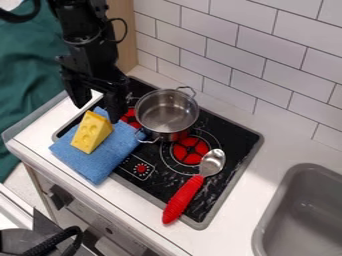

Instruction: Move the cheese to the pot

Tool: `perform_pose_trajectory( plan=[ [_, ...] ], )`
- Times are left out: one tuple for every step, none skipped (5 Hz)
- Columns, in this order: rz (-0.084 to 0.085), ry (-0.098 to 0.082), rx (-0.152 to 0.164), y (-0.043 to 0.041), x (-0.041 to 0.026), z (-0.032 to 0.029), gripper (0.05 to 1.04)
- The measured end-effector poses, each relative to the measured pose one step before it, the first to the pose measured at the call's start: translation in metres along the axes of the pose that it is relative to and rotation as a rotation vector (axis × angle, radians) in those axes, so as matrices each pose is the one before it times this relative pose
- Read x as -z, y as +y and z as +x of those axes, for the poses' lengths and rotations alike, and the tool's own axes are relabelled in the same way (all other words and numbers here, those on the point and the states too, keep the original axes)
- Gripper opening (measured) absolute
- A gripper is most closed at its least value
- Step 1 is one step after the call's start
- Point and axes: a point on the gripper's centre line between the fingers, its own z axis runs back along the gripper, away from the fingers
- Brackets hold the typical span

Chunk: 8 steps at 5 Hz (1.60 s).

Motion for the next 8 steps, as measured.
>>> perform_pose_trajectory(
  plan=[
    [-0.0164, 0.0279, -0.0063, -0.00185, 0.0072, -0.0041, 1.001],
    [-0.0311, -0.0188, -0.0242, 0.00568, 0.00136, 0.00139, 1.001],
    [-0.0215, -0.0013, -0.0013, 0.00731, 0.00833, 0.00324, 1.001],
    [0.0265, 0.0209, 0.0087, -0.00152, 0.00623, 0.00588, 1.001],
    [-0.0115, 0.0207, -0.0281, 0.01012, 0.0128, 0.00287, 1.002],
    [0.018, 0.0043, -0.0272, 0.0159, 0.00587, 0.00288, 1.001],
    [0.0179, 0.025, -0.0206, 0.00768, 0.01334, 0.00465, 1.001],
    [0.0347, 0.0024, -0.0174, 0.01031, 0.00359, 0.01139, 1.001]
  ],
)
